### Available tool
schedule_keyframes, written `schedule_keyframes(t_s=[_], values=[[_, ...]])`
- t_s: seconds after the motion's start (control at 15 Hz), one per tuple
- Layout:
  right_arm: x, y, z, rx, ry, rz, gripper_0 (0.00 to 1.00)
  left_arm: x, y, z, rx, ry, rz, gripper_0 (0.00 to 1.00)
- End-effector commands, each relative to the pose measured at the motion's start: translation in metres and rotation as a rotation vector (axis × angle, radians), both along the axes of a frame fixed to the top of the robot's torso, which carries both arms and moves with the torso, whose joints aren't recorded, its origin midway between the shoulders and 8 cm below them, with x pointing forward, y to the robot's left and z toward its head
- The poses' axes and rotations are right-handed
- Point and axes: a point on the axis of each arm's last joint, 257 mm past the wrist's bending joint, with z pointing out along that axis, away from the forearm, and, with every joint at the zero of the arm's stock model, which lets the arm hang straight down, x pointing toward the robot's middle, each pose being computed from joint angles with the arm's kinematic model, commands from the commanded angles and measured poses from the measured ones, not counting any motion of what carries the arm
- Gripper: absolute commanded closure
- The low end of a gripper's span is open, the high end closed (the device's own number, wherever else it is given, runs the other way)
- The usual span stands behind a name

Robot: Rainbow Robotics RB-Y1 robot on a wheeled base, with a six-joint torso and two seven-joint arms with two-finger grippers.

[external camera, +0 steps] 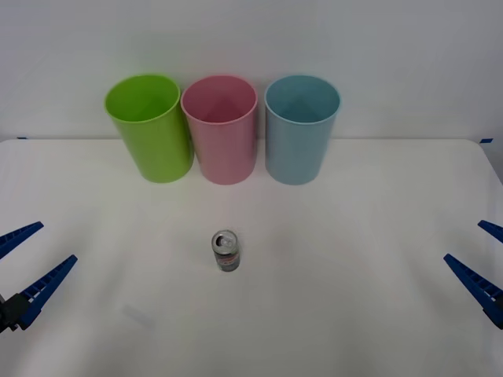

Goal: Grasp the object on the table and drop it into the matching bin: aluminum can to the light blue bin, PET bottle to the pink bin.

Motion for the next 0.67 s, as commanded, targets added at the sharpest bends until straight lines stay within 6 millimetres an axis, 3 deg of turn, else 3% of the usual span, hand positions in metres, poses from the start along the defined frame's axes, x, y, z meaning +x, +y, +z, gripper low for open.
schedule_keyframes(t_s=[0.07,0.27,0.67], values=[[0.0,0.0,0.0,0.001,-0.005,-0.005,0.0,0.0,0.0,0.0,0.0,0.0,0.0,0.0],[0.001,0.002,0.009,-0.019,-0.021,0.001,0.0,0.0,0.0,0.0,0.0,0.0,0.0,0.0],[-0.001,0.02,-0.009,-0.048,0.004,0.055,0.0,0.0,0.0,0.0,0.0,0.0,0.0,0.0]])
